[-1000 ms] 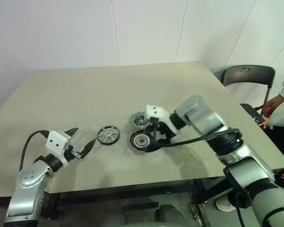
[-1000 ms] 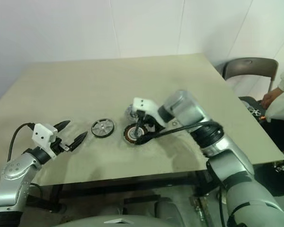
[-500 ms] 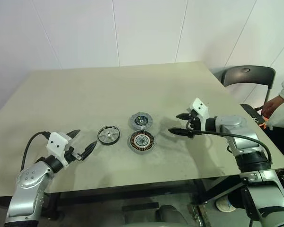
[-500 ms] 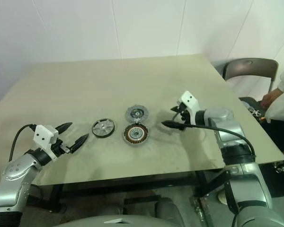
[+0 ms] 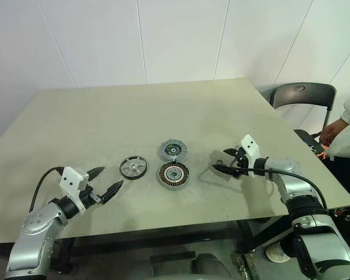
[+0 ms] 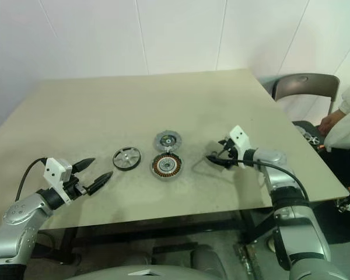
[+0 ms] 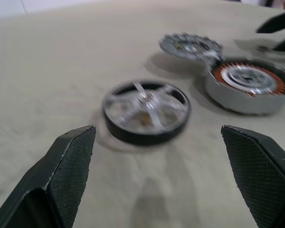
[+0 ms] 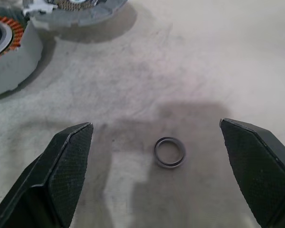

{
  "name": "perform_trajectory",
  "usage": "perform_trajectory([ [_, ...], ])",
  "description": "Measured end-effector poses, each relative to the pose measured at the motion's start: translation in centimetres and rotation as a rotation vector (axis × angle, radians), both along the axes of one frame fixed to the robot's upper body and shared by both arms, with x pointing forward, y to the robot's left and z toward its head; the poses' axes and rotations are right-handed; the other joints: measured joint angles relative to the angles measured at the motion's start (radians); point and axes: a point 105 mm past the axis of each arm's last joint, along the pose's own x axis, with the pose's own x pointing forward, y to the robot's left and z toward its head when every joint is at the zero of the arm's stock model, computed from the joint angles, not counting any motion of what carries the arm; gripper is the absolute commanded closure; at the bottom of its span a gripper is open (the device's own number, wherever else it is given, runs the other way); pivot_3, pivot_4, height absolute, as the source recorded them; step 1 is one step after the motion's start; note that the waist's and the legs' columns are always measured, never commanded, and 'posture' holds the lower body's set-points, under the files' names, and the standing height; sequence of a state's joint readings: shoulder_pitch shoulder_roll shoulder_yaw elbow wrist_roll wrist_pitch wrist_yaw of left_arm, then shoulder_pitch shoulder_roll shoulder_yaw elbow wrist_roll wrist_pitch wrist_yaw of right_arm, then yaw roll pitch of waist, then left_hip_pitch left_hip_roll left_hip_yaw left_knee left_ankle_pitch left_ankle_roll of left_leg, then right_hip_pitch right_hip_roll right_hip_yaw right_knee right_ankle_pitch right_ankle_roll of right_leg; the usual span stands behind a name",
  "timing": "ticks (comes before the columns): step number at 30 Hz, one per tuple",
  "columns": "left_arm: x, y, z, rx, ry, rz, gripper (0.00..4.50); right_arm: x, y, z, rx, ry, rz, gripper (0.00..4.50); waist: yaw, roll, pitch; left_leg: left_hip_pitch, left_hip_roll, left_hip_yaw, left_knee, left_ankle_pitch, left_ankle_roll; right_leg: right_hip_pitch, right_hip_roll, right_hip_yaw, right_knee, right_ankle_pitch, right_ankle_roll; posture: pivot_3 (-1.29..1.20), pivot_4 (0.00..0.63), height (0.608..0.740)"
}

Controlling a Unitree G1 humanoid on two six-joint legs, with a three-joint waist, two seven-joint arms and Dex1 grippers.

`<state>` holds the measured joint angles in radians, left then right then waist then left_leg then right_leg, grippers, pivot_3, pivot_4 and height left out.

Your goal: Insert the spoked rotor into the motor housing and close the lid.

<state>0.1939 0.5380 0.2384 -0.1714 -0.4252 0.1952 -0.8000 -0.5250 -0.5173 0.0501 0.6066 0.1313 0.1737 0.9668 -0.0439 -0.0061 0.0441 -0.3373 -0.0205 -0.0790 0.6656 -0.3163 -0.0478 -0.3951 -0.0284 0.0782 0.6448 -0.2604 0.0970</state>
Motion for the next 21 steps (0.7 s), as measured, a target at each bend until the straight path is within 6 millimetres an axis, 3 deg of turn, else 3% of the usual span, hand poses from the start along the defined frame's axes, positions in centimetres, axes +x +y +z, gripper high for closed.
perform_trajectory([
  [6, -0.1, 0.0, 0.0, 0.003, 0.01, -0.005, 0.0, 0.1, 0.1, -1.3, 0.012, 0.038, -0.027, 0.03, 0.001, 0.0, 0.0, 0.0, 0.0, 0.0, 0.0, 0.0, 0.0, 0.0, 0.0, 0.0, 0.0, 0.0, 0.0, 0.0, 0.0, 0.74],
  [12, -0.1, -0.1, 0.2, 0.009, 0.003, -0.01, 0.0, 0.4, -0.2, -1.3, 0.011, 0.038, -0.039, 0.03, 0.001, 0.0, 0.0, 0.001, 0.0, -0.001, 0.0, 0.0, 0.0, 0.001, 0.0, 0.0, 0.0, 0.0, 0.0, 0.0, 0.0, 0.74],
  [15, -0.1, -0.2, 0.4, 0.015, -0.006, -0.013, 0.0, 0.4, -0.3, -1.4, 0.01, 0.036, -0.044, 0.66, 0.001, 0.0, 0.0, 0.001, 0.0, -0.001, 0.0, 0.0, 0.0, 0.001, 0.0, 0.0, 0.0, 0.0, 0.0, 0.0, 0.0, 0.74],
  [21, 0.1, -0.4, 0.9, 0.022, -0.024, -0.009, 0.0, 0.3, -0.7, -1.4, 0.008, 0.04, -0.049, 2.65, 0.0, 0.0, 0.0, 0.001, 0.0, -0.001, 0.0, 0.0, 0.0, 0.001, 0.0, 0.0, -0.001, 0.0, 0.0, 0.0, 0.0, 0.74],
])
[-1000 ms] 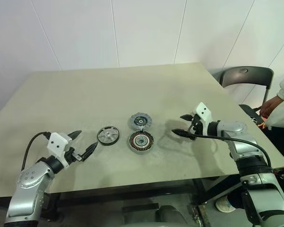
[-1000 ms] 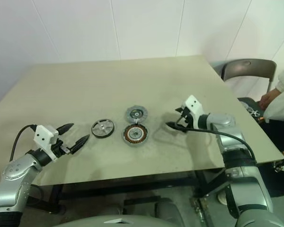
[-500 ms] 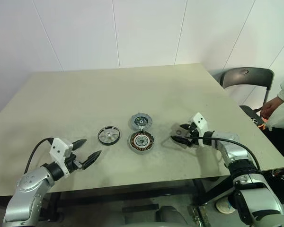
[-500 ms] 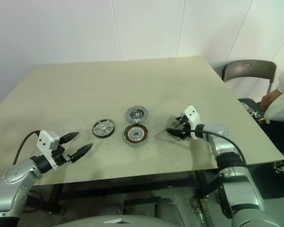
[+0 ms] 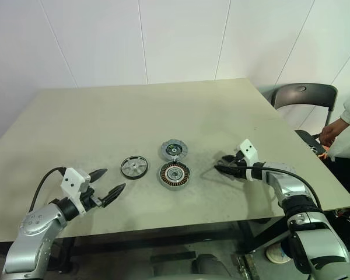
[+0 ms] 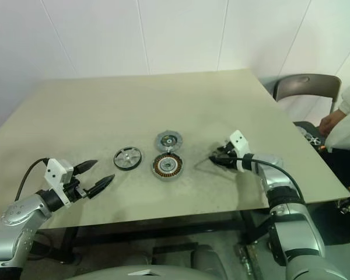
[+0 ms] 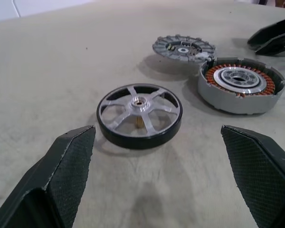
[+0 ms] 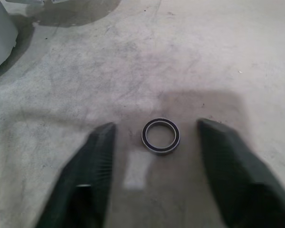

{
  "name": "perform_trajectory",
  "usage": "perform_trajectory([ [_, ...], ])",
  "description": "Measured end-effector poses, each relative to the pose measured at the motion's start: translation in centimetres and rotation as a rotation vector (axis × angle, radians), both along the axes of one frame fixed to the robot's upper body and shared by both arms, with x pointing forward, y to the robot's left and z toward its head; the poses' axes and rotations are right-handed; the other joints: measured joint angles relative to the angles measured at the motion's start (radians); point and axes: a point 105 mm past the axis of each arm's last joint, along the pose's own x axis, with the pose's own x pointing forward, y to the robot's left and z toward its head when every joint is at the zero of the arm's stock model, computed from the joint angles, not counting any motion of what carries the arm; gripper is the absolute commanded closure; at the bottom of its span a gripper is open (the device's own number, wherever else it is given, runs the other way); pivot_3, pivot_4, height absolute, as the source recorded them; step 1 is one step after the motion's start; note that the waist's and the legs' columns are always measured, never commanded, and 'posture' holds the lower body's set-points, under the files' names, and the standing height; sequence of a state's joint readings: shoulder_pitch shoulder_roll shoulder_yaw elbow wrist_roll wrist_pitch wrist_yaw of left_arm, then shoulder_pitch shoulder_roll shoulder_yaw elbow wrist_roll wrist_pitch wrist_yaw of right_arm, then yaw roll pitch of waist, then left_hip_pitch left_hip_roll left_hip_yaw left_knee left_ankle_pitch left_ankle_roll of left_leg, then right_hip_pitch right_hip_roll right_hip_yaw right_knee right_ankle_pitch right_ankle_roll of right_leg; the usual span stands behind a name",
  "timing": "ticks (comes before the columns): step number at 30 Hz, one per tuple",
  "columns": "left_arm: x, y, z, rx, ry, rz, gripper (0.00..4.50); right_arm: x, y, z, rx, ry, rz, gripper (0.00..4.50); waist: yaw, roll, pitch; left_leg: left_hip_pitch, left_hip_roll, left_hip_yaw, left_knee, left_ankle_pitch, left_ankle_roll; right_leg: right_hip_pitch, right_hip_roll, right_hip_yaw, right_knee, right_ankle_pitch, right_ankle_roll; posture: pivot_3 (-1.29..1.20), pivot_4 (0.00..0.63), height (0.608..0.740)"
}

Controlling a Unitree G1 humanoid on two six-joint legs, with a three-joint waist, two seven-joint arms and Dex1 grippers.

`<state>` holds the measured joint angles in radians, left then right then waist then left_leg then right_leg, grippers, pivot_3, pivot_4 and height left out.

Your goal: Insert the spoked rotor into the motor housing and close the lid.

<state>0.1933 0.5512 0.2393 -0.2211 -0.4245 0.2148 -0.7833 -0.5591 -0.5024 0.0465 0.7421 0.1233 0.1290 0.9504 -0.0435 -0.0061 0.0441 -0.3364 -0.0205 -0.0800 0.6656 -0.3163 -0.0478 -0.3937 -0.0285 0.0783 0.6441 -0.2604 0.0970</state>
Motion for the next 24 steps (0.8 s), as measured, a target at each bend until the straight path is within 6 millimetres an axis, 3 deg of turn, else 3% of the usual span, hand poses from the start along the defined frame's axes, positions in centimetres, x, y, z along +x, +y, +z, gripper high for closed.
perform_trajectory([
  [4, 0.0, -0.1, 0.2, 0.002, -0.006, -0.001, 0.0, -0.1, 0.0, 0.0, 0.004, -0.001, 0.002, 3.86, 0.001, 0.0, 0.0, 0.001, 0.0, 0.0, 0.0, 0.0, 0.0, 0.001, 0.0, 0.0, 0.0, 0.0, 0.0, 0.0, 0.0, 0.74],
  [14, 0.0, -0.2, 0.3, 0.004, -0.01, -0.001, 0.0, -0.7, -0.5, 0.5, 0.015, 0.028, 0.036, 3.85, 0.001, 0.0, 0.0, -0.001, 0.0, 0.0, 0.0, 0.0, 0.0, 0.0, 0.0, 0.0, -0.002, 0.0, 0.0, 0.0, 0.0, 0.74],
  [24, 0.0, -0.1, 0.2, 0.006, -0.007, -0.009, 0.0, -2.6, 5.3, 5.1, 0.033, 0.037, 0.358, 3.85, 0.001, 0.001, 0.001, -0.001, 0.0, -0.002, 0.0, 0.0, 0.0, 0.0, 0.0, 0.0, -0.001, 0.0, 0.0, 0.0, 0.0, 0.74],
])
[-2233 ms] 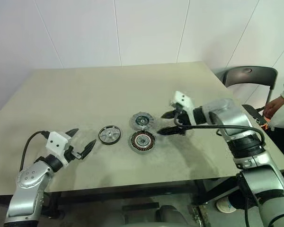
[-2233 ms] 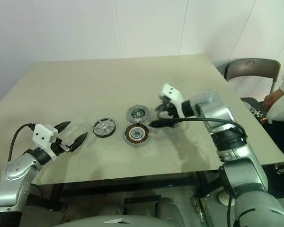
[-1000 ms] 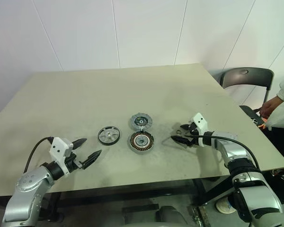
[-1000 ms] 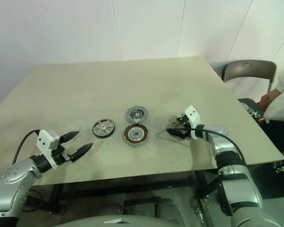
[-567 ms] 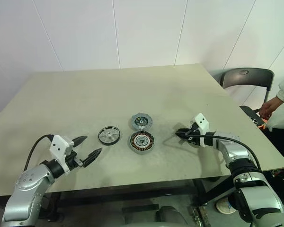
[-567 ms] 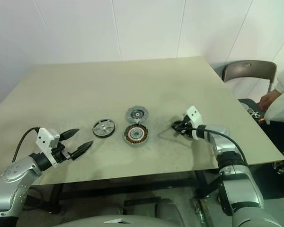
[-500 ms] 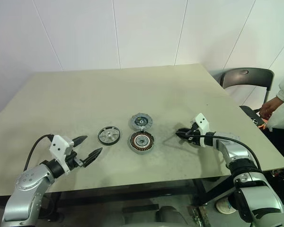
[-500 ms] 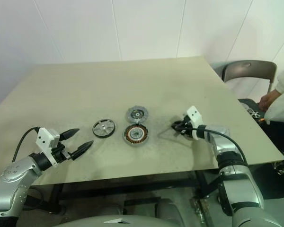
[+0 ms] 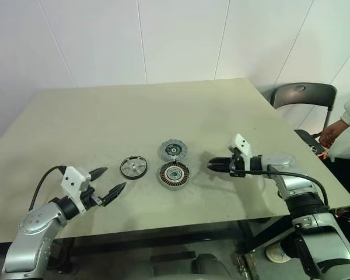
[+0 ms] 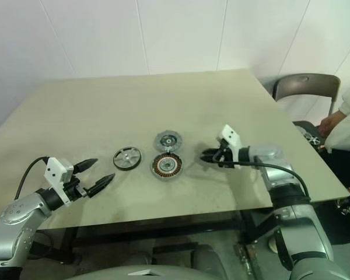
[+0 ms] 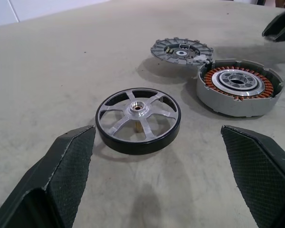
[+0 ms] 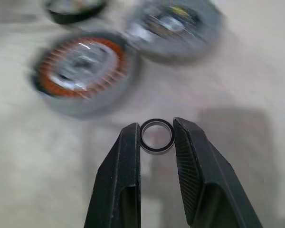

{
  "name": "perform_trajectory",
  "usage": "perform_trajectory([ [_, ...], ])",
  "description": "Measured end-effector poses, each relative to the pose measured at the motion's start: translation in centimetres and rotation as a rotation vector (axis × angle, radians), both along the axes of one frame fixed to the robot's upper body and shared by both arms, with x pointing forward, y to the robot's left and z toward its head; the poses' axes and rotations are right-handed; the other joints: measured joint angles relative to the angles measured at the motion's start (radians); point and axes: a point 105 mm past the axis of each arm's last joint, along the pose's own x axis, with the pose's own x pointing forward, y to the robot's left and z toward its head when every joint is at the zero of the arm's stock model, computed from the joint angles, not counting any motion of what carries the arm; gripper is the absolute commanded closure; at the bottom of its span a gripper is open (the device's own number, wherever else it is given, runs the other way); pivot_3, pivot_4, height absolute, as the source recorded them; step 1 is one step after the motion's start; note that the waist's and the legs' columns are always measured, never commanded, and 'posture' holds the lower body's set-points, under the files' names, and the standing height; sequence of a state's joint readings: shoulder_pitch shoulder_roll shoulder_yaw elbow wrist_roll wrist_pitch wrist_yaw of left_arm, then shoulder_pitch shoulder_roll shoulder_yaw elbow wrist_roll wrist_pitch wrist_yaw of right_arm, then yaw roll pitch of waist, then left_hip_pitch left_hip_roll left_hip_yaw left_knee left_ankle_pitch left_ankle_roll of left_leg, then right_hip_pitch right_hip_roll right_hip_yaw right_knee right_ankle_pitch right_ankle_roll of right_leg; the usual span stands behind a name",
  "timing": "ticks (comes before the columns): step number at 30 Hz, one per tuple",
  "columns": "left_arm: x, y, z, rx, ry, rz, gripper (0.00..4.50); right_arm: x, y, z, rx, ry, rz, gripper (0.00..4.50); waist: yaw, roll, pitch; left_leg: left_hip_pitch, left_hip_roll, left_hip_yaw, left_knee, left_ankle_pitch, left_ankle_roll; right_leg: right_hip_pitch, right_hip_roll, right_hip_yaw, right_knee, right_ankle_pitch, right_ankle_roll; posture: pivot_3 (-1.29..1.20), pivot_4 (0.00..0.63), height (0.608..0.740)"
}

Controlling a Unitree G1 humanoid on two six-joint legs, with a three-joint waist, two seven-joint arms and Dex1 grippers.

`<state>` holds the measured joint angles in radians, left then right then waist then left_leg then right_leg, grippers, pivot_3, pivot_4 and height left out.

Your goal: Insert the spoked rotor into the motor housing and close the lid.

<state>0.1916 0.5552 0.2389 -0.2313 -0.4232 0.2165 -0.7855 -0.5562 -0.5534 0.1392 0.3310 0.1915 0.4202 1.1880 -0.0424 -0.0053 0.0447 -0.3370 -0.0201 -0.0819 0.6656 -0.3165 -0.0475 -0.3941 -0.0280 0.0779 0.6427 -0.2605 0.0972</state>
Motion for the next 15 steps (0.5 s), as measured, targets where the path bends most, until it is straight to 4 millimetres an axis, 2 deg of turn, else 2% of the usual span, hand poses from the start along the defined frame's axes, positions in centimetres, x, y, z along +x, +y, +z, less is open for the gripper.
perform_trajectory([
  [3, 0.0, 0.0, 0.0, 0.0, 0.001, 0.001, 0.0, -0.2, 2.2, 0.9, -0.008, -0.015, 0.081, 3.85, 0.0, 0.0, 0.0, -0.001, 0.0, 0.0, 0.0, 0.0, 0.0, 0.0, 0.0, 0.0, -0.001, 0.0, 0.0, 0.0, 0.0, 0.74],
  [8, 0.0, -0.3, -0.3, 0.001, 0.009, -0.009, 0.0, -0.5, 6.3, 1.2, 0.01, -0.006, 0.182, 3.85, 0.001, 0.0, 0.0, -0.001, 0.0, -0.001, 0.0, 0.0, 0.0, -0.001, 0.0, 0.0, -0.001, 0.0, 0.0, 0.0, 0.0, 0.74],
  [11, 0.0, -0.3, -0.4, 0.005, 0.01, -0.008, 0.0, -0.3, 7.7, 1.2, 0.012, -0.007, 0.204, 3.85, 0.002, 0.0, 0.0, -0.002, 0.0, -0.001, 0.0, 0.0, 0.0, -0.002, -0.001, -0.001, -0.001, 0.0, 0.0, 0.0, 0.0, 0.74],
  [15, -0.1, -0.2, -0.4, 0.008, 0.012, -0.002, 0.0, -0.2, 8.1, 0.2, -0.009, 0.016, 0.187, 3.85, 0.002, 0.0, 0.0, -0.002, 0.0, -0.001, -0.001, 0.0, 0.0, -0.002, -0.001, -0.001, -0.002, 0.0, 0.0, 0.0, 0.0, 0.74],
])
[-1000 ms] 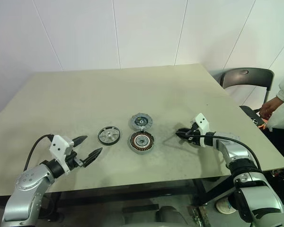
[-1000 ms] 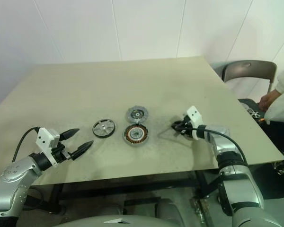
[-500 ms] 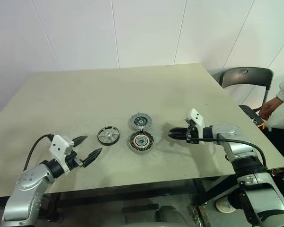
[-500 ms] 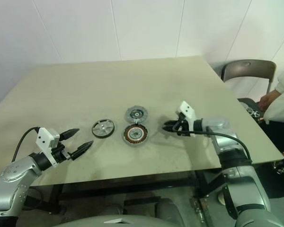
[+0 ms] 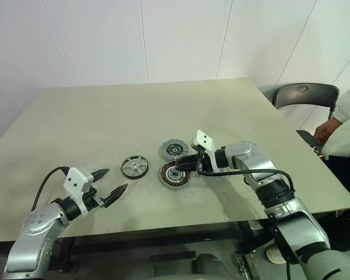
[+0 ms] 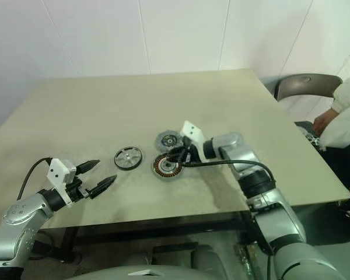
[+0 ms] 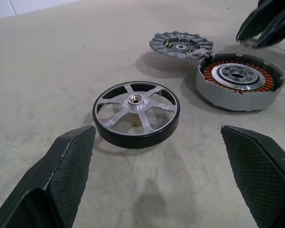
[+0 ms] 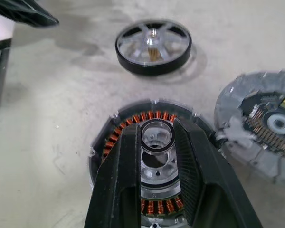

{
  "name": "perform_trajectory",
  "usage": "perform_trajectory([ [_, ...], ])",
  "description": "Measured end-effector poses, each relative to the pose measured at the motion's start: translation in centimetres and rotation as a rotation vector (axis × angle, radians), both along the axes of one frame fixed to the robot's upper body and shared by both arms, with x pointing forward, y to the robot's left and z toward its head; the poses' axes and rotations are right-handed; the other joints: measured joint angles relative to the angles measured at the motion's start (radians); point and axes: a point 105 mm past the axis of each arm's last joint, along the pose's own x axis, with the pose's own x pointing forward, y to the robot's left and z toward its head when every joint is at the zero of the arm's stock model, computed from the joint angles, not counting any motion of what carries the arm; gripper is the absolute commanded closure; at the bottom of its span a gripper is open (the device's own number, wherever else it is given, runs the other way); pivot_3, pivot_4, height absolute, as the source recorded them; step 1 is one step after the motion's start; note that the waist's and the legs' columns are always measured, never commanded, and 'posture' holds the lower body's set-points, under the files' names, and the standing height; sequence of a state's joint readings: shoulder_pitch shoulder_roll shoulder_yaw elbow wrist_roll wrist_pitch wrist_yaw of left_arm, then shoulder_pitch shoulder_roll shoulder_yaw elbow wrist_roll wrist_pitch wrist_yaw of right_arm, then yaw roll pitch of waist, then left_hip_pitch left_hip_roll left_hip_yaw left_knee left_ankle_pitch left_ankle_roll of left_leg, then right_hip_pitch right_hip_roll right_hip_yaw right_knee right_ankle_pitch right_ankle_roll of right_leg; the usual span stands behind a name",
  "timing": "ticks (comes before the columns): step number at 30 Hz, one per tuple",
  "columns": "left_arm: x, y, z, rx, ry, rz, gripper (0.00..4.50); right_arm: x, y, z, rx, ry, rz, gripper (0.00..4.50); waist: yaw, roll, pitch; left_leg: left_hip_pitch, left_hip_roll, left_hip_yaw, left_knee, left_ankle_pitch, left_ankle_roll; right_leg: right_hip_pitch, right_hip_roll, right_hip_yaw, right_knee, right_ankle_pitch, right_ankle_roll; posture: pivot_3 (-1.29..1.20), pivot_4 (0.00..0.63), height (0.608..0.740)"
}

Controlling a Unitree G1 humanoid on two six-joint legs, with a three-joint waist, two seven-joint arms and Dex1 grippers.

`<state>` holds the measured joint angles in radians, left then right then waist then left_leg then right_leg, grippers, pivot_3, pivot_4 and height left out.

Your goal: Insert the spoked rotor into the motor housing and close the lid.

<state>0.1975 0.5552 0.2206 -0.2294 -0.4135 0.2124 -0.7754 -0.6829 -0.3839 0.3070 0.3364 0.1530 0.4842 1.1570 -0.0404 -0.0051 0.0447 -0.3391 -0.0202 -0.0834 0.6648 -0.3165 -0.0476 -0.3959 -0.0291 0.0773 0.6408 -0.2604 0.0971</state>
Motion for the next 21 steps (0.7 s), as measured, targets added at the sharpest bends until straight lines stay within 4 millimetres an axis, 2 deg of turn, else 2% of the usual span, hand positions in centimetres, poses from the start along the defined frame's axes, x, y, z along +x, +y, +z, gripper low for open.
perform_trajectory([
  [21, 0.0, 0.0, -0.1, 0.009, 0.0, 0.002, 0.0, -0.3, 0.7, -1.4, 0.012, 0.056, -0.032, 3.85, -0.003, 0.0, 0.0, 0.0, 0.0, 0.0, -0.001, 0.0, 0.0, 0.0, 0.0, 0.0, 0.0, 0.0, 0.0, 0.0, 0.0, 0.74],
])
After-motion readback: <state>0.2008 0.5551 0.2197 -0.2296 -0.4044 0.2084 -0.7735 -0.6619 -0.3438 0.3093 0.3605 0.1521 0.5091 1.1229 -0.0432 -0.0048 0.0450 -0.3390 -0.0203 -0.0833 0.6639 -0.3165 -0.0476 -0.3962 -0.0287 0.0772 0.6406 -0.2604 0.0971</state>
